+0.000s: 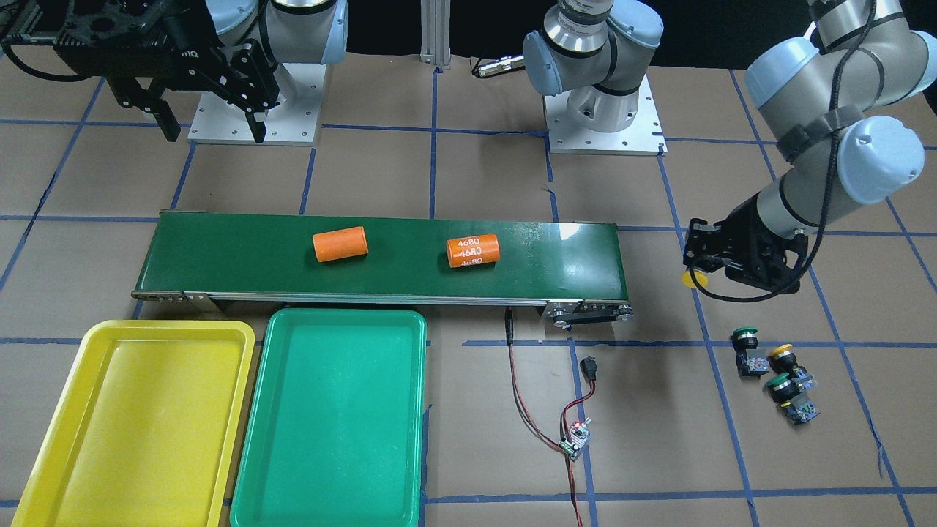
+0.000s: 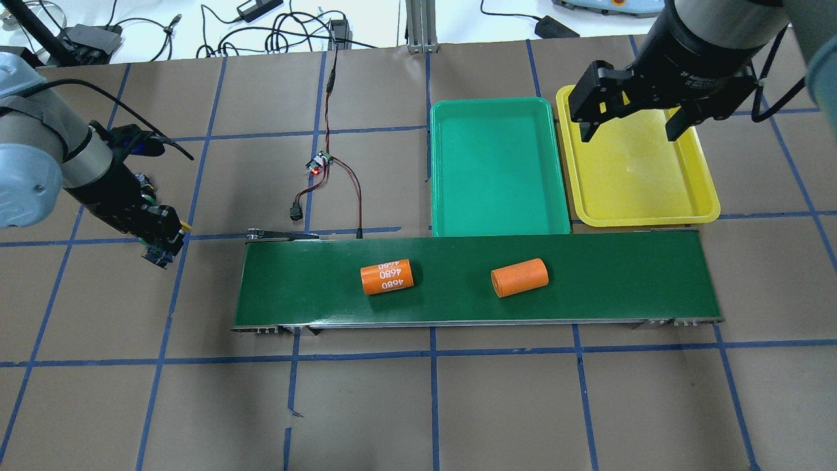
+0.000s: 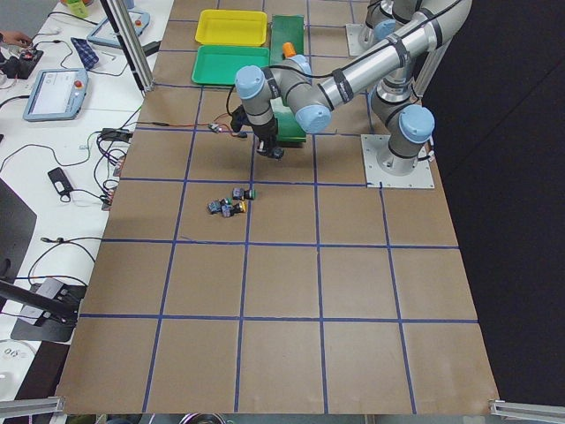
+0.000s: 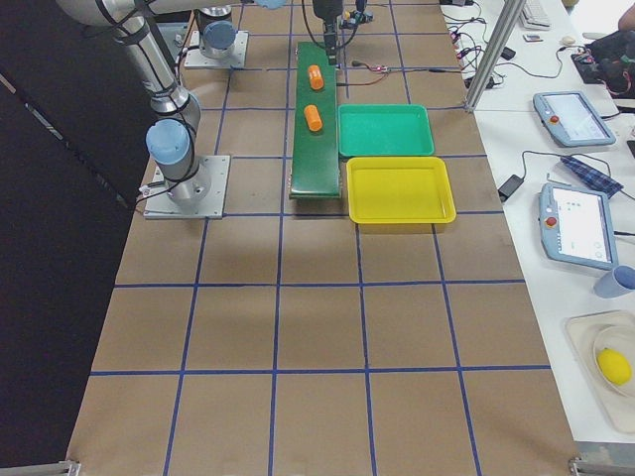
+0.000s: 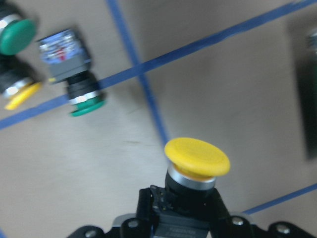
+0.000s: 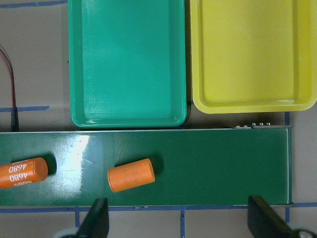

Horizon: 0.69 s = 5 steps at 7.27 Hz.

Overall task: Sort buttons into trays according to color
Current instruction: 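Carry the yellow-capped button onto the belt and release it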

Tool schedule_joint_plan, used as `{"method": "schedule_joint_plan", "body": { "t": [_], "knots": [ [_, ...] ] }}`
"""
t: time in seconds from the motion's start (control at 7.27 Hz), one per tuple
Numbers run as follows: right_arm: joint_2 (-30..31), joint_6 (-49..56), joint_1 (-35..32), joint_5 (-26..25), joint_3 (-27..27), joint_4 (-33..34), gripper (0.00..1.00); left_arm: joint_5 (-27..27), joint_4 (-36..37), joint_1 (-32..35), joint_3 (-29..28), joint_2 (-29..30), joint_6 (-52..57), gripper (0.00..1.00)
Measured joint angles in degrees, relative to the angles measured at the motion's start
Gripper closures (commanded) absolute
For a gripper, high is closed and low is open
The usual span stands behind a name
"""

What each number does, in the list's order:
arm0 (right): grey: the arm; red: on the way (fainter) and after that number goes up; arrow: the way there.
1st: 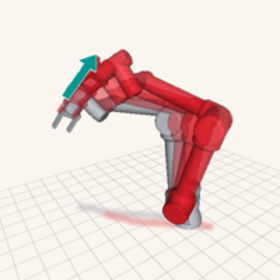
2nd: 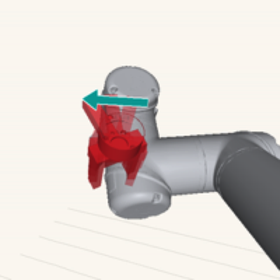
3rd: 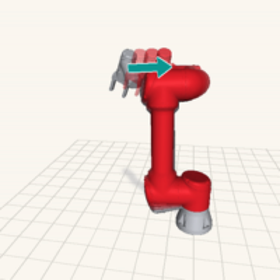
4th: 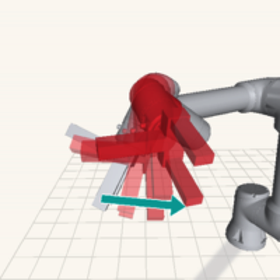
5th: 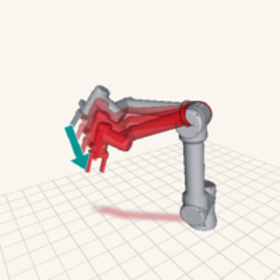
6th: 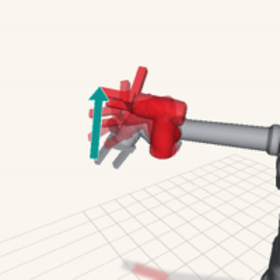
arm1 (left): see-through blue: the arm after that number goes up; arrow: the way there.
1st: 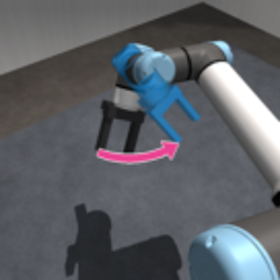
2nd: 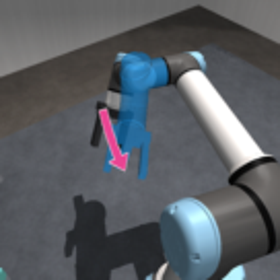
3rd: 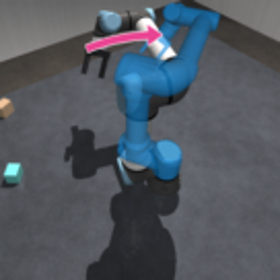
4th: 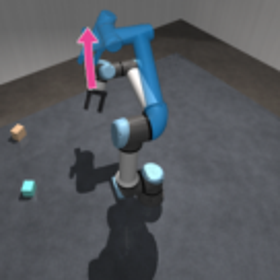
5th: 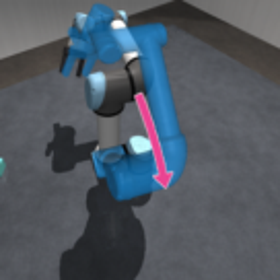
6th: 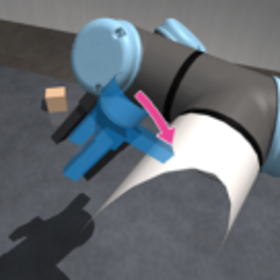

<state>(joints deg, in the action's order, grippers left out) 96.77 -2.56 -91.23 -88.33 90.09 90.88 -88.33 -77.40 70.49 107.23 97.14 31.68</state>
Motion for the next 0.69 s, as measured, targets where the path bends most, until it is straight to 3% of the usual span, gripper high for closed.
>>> {"method": "schedule_joint_plan", "body": {
  "t": [0.55, 0.69],
  "knots": [
    [0.02, 0.01, 0.0, 0.0, 0.04, 0.0, 0.0, 1.64, 0.72, 12.65, 3.93, -0.94, -21.24, 1.0],
    [0.02, -0.01, 0.0, 0.0, 0.04, 0.0, 0.0, 1.61, 2.11, 14.3, 4.75, -0.35, -23.83, 0.86]
  ]
}}
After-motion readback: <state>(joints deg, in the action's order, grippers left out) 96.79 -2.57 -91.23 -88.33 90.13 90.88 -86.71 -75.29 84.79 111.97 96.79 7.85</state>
